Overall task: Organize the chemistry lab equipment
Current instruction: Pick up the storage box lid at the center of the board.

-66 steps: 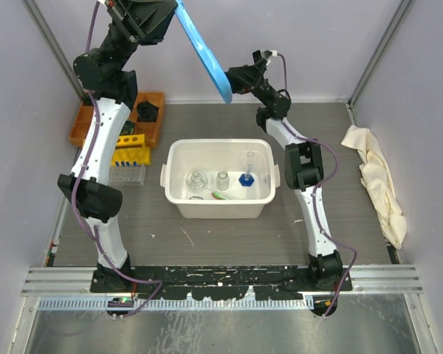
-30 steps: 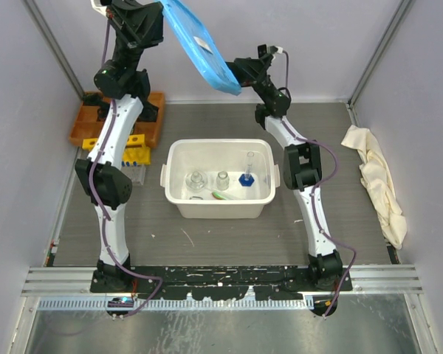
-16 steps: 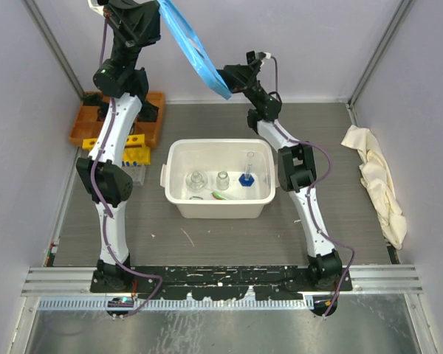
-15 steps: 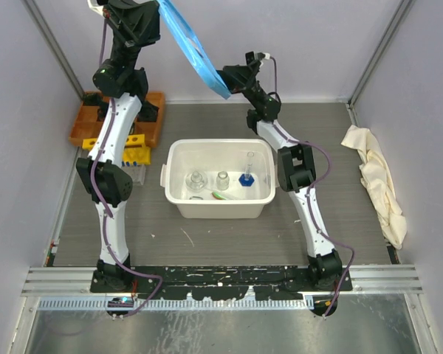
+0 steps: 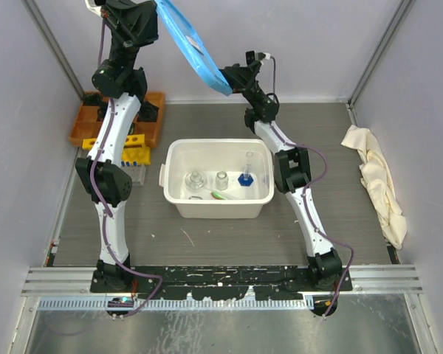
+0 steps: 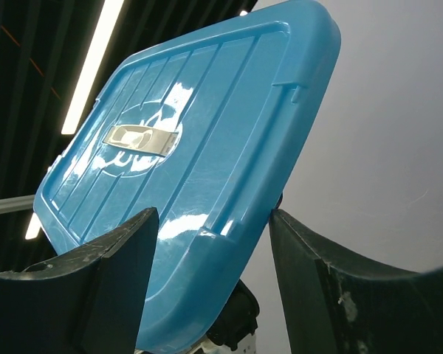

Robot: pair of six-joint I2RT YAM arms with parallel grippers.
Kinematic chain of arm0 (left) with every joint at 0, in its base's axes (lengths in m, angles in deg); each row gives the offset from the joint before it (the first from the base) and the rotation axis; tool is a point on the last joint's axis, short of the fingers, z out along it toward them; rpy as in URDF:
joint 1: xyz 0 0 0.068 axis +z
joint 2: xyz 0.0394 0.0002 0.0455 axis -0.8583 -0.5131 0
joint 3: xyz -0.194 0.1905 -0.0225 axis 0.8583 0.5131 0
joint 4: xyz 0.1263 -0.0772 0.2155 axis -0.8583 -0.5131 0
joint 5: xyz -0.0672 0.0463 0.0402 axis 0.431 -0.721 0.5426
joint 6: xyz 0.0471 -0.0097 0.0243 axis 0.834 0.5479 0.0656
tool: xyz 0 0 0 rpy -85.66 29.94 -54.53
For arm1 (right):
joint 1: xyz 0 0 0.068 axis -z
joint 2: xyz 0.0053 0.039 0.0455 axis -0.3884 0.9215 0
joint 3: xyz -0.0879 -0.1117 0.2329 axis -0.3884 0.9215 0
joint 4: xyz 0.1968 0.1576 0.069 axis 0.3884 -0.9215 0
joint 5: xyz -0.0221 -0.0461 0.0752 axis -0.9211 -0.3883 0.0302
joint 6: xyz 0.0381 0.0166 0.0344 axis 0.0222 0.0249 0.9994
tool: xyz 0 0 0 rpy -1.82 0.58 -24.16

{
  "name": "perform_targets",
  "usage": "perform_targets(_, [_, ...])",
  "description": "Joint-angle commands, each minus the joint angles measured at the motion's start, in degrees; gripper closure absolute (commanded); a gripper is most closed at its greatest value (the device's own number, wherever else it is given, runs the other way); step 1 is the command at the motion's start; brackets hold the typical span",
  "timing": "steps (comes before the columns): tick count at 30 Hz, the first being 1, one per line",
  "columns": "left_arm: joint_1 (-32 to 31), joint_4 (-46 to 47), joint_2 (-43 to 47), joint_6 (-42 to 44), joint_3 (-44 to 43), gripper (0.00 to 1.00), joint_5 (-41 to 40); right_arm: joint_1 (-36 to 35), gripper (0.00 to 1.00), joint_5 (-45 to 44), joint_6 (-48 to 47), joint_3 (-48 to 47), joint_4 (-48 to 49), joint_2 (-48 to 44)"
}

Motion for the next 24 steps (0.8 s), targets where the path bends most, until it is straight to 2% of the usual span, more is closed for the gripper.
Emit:
perform_targets(1, [0.60, 3.27, 0.78, -2.14, -0.36, 1.00, -1.47, -0.79, 0.33, -2.43, 32.15, -3.04, 10.84, -1.83])
perform_targets(8, [0.82, 4.15, 0.52, -2.43, 0.76, 1.00, -1.62, -0.81, 0.34, -2.94, 33.09, -2.04, 10.81, -3.47])
perform_targets(10, [0.87, 3.66, -0.06, -2.67, -0.74, 1.00, -1.84, -0.56, 0.38, 0.63, 32.26, 1.76, 10.81, -6.10])
perform_targets(12, [0.92, 2.92, -0.34, -2.63, -2.28, 1.00, -1.44, 0.15, 0.39, 6.51, 28.73, 9.71, 10.79, -10.33])
perform_targets(19, [1.46, 2.66, 0.77, -2.59, -2.31, 1.00, -1.71, 3.03, 0.38, 12.24, 23.08, 11.26, 7.54, -13.19])
perform_targets(24, [1.79, 2.36, 1.58, -2.76, -1.65, 1.00, -1.87, 7.83, 0.39, 18.04, 16.56, 19.96, 4.98, -19.35])
